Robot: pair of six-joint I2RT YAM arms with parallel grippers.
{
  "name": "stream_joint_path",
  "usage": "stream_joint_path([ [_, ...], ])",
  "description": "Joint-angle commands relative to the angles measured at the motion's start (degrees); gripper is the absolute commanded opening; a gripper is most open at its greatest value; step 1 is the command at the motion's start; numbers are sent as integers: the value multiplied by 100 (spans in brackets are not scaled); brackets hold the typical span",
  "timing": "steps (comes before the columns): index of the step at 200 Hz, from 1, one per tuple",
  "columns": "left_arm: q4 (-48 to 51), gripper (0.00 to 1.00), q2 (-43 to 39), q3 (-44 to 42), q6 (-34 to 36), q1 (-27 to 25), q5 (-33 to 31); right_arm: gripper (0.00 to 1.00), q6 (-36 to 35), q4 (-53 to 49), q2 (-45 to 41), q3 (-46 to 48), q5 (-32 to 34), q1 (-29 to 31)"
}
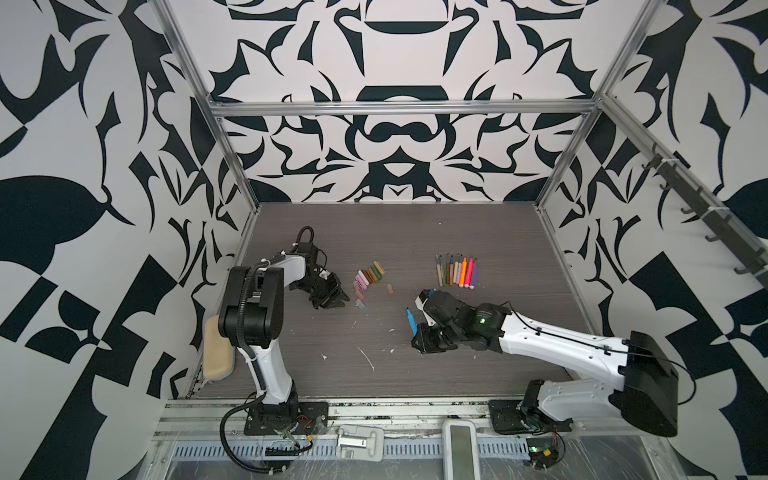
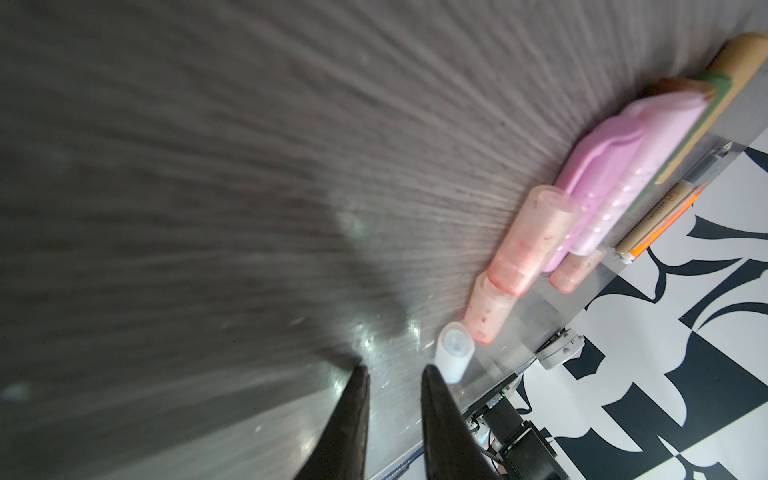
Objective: Open the pen caps
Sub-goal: 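Carry the uncapped blue marker to the pens while the left sets the cap down, then lower the blue marker beside the purple marker with the right gripper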
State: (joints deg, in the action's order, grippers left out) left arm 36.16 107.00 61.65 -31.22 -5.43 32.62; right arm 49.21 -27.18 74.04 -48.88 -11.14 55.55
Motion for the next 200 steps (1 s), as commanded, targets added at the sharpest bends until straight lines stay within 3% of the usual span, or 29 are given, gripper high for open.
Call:
stream_joint_path([
  [1,108,26,-39,76,-45,-11,-81,0,-42,-34,-180,-10,-164,-381],
  [21,69,26,-312,51,-128,-11,20,0,-273,-160,-335,20,-417,-1080],
  [58,-130,26,-1008,-213,-326,-11,277,0,-1025,-536,-300,-201,-435,-2952],
  [81,-163,26,-1319,-407,-393,-7,347,0,-1177,-258,-54,-307,-429,-4122],
  [103,-141,26,-1521,-519,-411,-2,415,0,-1386,-206,484,-606,-228,-4834],
  [134,-42,26,-1740,-605,-371,37,464,0,-1724,-101,1276,-1000,-281,-5429],
  [169,0,26,-1947,-698,-351,138,532,0,-2552,-317,1884,-1409,-143,-5521],
  [200,64,26,-2024,-713,-301,274,576,0,-2978,-240,2175,-1396,-417,-5601],
])
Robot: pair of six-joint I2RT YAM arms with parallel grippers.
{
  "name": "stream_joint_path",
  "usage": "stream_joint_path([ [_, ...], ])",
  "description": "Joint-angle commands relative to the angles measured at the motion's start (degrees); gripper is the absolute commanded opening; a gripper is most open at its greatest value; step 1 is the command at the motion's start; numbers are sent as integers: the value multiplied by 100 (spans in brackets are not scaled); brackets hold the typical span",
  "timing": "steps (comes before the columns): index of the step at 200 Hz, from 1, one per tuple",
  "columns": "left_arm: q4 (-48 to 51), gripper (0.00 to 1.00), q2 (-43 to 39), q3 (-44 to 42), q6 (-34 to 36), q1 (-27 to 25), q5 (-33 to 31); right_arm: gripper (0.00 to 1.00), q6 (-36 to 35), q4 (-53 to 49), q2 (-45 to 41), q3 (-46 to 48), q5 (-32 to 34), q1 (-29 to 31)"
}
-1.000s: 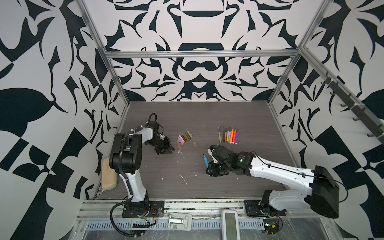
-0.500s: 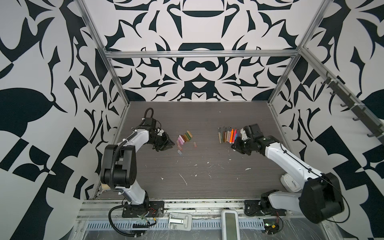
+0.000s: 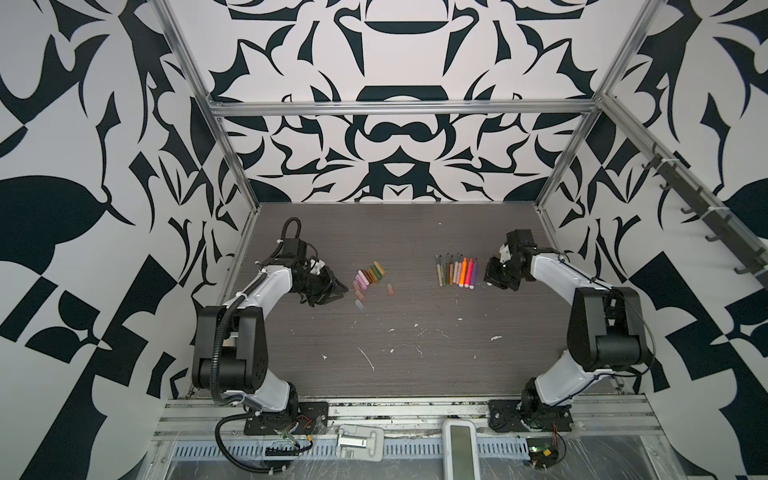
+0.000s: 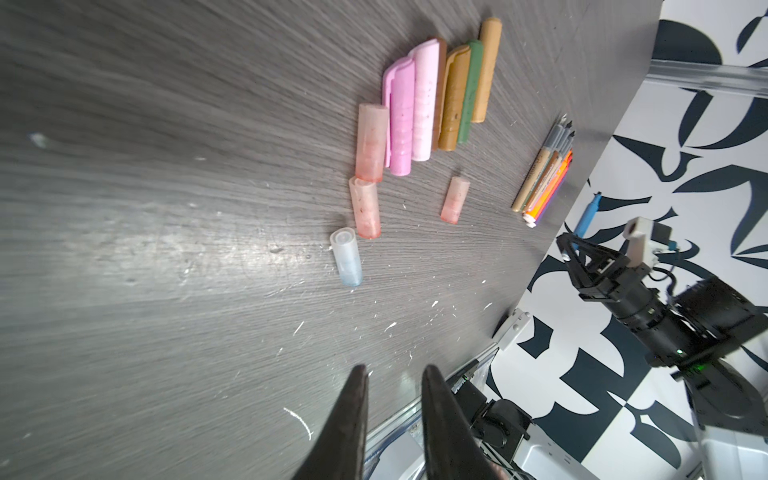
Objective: Open the pen caps
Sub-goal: 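Lower the blue marker beside the purple marker with the right gripper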
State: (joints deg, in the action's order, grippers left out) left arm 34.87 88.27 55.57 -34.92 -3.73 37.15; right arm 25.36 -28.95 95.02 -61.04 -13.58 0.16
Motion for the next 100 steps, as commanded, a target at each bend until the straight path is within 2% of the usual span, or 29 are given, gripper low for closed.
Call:
stream_joint_path([
  [1,194,26,-156,-98,75,106,125,0,-598,-60,86,-181,-185,-66],
  [40,283,26,-121,29,125,196,144,0,-738,12,541,-333,-517,-113],
  [100,426,26,-150,148,112,210,101,8,-740,33,1031,-626,-688,-143],
])
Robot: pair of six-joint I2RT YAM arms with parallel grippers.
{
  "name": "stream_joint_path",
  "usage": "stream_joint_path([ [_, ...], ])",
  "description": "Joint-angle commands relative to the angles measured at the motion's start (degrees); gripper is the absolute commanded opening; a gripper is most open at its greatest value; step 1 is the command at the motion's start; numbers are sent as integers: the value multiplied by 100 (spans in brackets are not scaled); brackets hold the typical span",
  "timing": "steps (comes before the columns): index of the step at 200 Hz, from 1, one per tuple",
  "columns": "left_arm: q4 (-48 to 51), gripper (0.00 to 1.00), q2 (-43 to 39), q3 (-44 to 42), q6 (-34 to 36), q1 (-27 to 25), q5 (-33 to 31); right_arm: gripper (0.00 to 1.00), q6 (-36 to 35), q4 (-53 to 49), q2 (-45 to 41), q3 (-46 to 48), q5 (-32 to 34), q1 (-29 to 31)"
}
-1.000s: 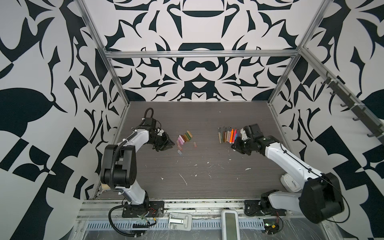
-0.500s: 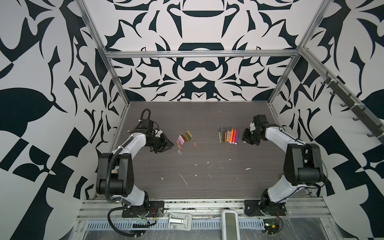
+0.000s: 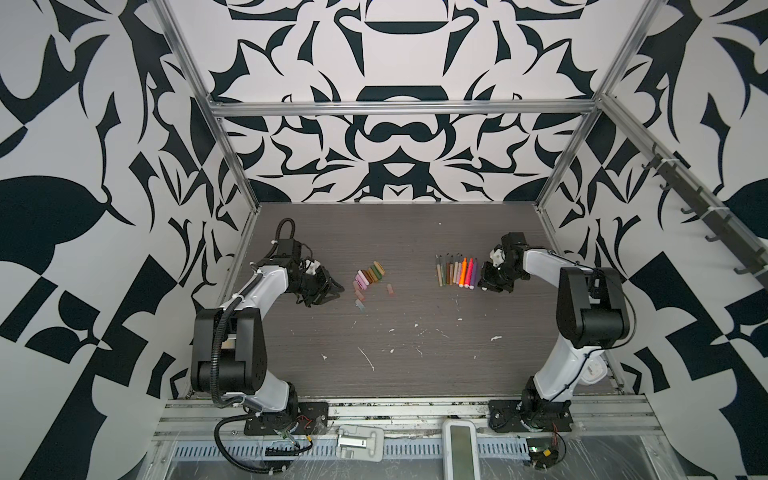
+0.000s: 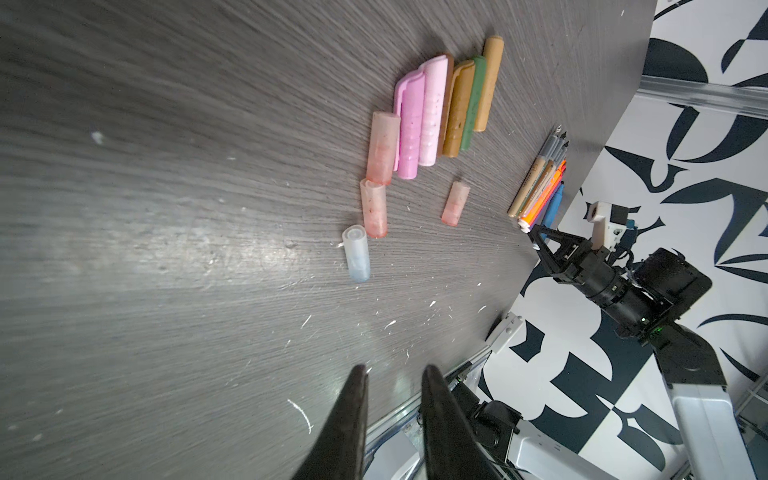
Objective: Open the pen caps
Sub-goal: 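Lower the blue marker beside the purple marker with the right gripper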
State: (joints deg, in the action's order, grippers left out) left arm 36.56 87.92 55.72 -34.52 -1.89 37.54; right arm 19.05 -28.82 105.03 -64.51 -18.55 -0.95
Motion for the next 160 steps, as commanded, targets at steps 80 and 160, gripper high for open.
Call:
stream_joint_path([
  [80,174,26,-84,70,7,30,43,28,-68,74,107,-256,-300,-104],
  [160,134,26,-73,60,-19,29,50,33,166,356,-9,-193,-617,-238],
])
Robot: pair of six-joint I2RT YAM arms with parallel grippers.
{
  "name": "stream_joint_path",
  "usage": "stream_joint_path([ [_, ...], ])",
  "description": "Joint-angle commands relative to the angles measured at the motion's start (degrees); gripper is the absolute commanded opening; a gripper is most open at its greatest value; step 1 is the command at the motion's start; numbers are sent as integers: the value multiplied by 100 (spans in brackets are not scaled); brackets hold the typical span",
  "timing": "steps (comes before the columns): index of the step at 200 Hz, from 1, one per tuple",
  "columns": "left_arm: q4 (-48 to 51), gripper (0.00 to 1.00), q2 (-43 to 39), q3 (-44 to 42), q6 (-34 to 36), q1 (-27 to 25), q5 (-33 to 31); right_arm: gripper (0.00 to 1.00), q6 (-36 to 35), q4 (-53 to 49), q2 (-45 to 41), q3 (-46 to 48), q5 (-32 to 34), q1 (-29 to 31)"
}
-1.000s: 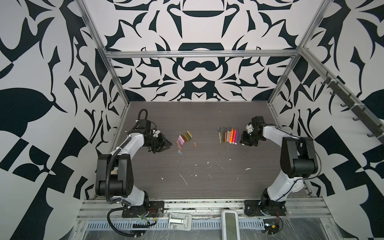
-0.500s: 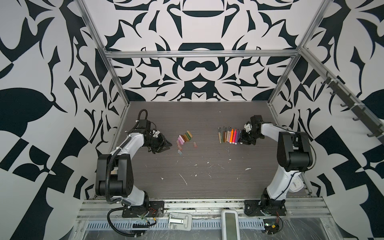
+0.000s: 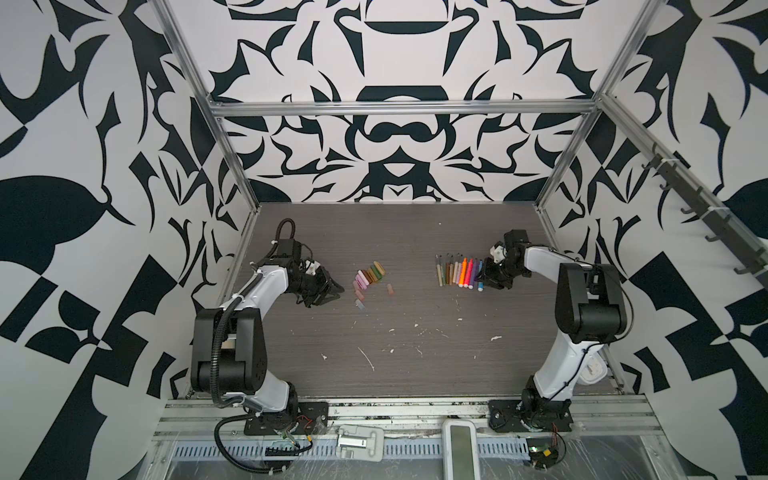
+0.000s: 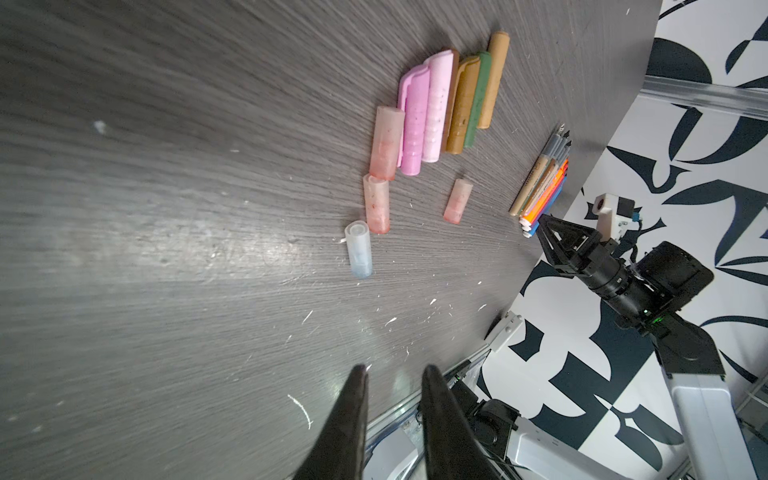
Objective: Open the pen caps
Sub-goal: 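Lower the blue marker beside the purple marker with the right gripper, then open the right gripper and release the blue marker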
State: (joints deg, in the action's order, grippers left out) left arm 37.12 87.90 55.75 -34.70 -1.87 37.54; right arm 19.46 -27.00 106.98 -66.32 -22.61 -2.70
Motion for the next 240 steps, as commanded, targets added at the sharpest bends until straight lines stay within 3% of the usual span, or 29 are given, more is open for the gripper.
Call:
stream_joint_path([
  [1,81,26,-71,54,-2,32,46,33,126,176,-204,-16,-218,-64],
  [47,49,26,-80,11,-28,31,68,47,161,105,-16,-159,-399,-64],
  [113,46,26,-89,-24,-28,31,68,48,196,87,175,-264,-701,-62],
  [145,51,26,-96,21,-46,32,67,57,198,34,85,-305,-481,-63],
  [240,53,26,-81,31,-55,29,78,58,147,-245,25,-522,-93,-61],
])
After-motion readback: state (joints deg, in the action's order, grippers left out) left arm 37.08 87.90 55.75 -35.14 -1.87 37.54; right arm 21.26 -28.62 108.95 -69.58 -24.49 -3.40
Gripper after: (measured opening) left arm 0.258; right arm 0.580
